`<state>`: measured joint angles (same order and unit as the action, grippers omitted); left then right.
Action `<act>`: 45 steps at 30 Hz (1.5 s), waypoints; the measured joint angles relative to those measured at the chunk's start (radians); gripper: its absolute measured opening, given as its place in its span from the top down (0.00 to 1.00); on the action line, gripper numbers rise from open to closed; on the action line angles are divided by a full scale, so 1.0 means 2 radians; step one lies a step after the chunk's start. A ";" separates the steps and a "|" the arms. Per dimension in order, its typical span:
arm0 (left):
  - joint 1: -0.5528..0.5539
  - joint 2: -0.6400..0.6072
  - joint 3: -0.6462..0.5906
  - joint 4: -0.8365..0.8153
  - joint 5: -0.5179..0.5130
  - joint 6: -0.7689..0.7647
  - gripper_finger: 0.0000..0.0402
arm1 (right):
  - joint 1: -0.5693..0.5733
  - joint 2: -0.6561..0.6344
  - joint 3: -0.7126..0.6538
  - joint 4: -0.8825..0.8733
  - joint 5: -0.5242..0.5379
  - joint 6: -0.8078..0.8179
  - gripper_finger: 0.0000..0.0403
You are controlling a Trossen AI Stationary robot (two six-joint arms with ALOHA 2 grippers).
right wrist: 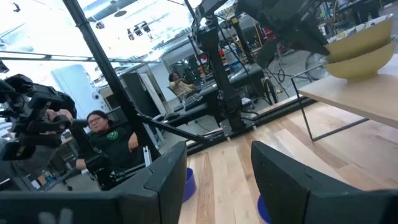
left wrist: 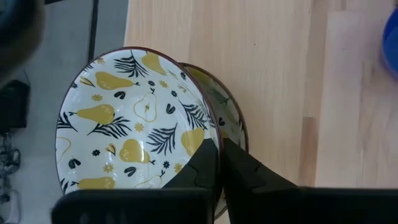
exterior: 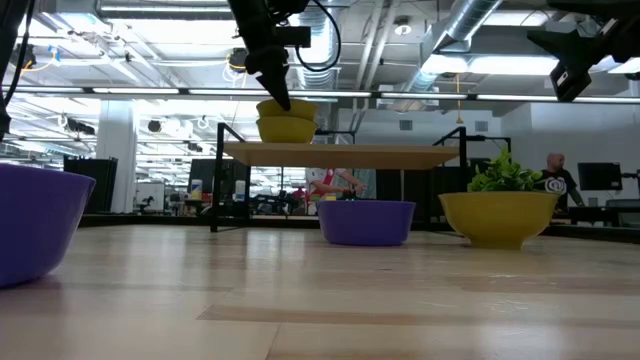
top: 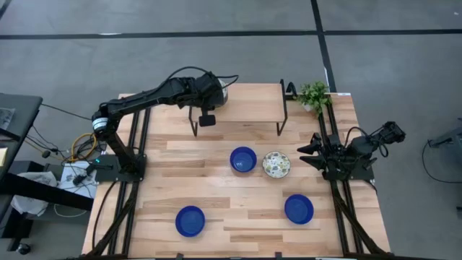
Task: Pick & Place Mini bowls
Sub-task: Stack the bottom white bowl on top of the white bowl on the shelf
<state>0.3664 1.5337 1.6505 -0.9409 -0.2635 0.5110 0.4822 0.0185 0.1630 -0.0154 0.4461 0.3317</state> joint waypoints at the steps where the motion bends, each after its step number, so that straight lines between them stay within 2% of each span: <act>1: 0.000 0.000 0.000 0.001 0.008 -0.001 0.98 | 0.000 0.000 0.000 0.000 0.000 0.000 0.58; 25: -0.003 -0.001 -0.030 0.013 0.001 -0.009 0.97 | 0.000 0.000 0.000 0.000 0.000 0.000 0.58; 45: -0.003 -0.004 -0.030 0.024 0.000 -0.011 0.69 | 0.000 0.000 0.000 0.000 0.000 0.000 0.58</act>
<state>0.3599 1.5262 1.5896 -0.8927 -0.2629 0.4885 0.4824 0.0185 0.1631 -0.0151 0.4463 0.3317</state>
